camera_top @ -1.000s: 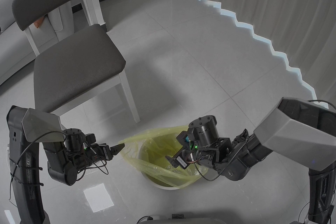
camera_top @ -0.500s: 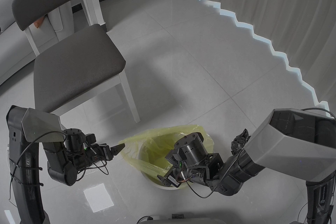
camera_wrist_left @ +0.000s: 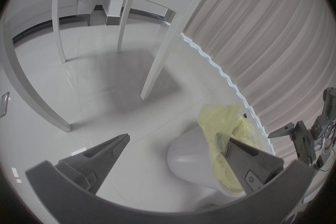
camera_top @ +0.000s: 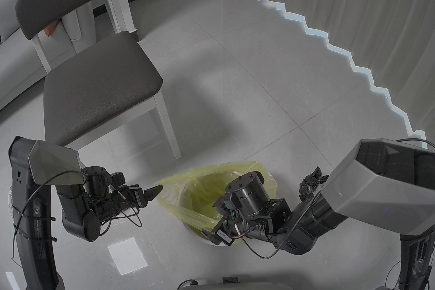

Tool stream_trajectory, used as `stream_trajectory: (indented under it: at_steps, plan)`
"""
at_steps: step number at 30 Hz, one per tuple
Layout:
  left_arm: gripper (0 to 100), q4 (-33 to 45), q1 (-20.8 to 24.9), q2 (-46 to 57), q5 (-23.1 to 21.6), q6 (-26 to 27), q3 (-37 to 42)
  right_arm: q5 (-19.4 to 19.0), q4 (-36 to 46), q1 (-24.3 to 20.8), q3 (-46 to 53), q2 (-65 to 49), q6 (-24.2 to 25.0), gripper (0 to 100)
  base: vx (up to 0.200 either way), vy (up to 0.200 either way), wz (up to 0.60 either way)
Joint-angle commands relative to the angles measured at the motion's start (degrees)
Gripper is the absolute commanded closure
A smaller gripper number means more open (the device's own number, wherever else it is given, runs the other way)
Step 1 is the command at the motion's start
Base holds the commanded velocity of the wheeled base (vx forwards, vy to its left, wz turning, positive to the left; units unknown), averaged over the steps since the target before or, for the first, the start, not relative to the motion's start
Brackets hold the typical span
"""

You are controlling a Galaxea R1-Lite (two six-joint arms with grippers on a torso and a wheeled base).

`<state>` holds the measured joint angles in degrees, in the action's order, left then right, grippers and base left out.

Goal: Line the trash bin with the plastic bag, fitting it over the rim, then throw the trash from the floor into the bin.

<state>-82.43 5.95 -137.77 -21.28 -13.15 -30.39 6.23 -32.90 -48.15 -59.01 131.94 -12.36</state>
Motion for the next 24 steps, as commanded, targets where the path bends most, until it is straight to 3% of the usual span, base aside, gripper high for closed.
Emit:
stream_trajectory:
  at_steps: [1,8,9,15,24]
  plan:
    - [0,-0.01,0.29,0.30,0.02,-0.03,0.07,0.10,0.29,0.25,-1.89,3.15,-0.03,0,0.000,0.000,0.00]
    - [0,-0.01,0.73,0.22,0.02,-0.03,-0.28,-0.08,1.44,1.40,-4.44,5.96,-0.47,0,0.000,0.000,0.00]
    - [0,-0.01,0.82,0.22,0.02,-0.03,-0.37,-0.16,1.44,1.40,-4.35,5.96,-0.47,100,0.000,0.000,0.00]
    - [0,-0.01,0.99,-0.49,0.02,-0.03,-0.37,-0.25,1.79,0.34,-3.12,5.61,-0.03,100,0.000,0.000,0.00]
    - [0,-0.98,1.08,-0.13,0.10,0.06,1.91,-0.25,1.96,-7.31,-0.31,3.06,2.96,100,0.000,0.000,0.00]
